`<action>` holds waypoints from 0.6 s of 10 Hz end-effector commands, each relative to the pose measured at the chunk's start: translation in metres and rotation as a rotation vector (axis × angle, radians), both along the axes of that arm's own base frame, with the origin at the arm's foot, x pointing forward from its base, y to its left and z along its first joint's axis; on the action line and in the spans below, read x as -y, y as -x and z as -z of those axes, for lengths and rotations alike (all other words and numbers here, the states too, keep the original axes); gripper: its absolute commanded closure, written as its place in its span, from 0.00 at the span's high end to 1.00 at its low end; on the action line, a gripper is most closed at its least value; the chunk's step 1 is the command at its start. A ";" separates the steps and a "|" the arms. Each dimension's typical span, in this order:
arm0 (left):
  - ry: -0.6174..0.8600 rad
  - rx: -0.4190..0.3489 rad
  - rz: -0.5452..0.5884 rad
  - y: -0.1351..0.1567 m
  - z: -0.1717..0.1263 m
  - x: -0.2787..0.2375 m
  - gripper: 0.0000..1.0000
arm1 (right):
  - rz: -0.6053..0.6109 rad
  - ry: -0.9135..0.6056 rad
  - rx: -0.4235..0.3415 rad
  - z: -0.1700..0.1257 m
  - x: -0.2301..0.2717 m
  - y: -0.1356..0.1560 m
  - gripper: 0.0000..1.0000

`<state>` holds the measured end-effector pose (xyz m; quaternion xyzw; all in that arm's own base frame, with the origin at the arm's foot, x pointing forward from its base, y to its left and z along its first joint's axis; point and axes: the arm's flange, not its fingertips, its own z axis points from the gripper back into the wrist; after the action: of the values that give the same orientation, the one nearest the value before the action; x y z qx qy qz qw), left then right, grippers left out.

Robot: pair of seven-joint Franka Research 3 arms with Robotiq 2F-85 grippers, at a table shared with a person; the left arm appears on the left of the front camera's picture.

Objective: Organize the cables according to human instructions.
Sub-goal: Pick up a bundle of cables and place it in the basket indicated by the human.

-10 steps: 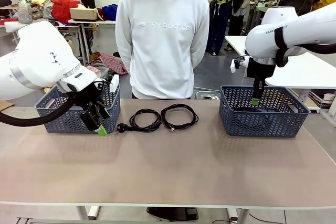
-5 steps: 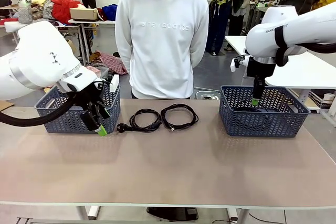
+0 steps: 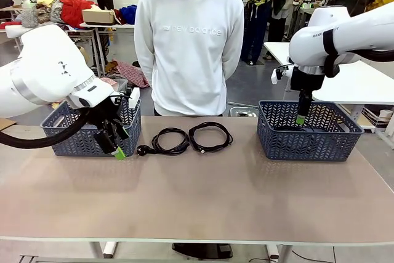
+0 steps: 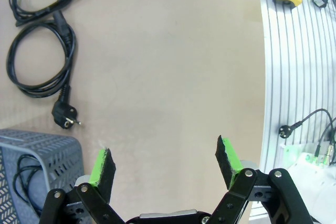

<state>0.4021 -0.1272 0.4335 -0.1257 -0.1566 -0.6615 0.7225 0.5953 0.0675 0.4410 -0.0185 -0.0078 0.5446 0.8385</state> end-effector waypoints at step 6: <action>0.000 0.005 -0.004 0.001 -0.001 0.000 1.00 | 0.197 -0.208 0.029 -0.039 -0.025 0.038 1.00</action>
<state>0.4021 -0.1272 0.4337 -0.1256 -0.1568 -0.6616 0.7225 0.5797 0.0897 0.4780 0.0459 -0.0609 0.4811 0.8734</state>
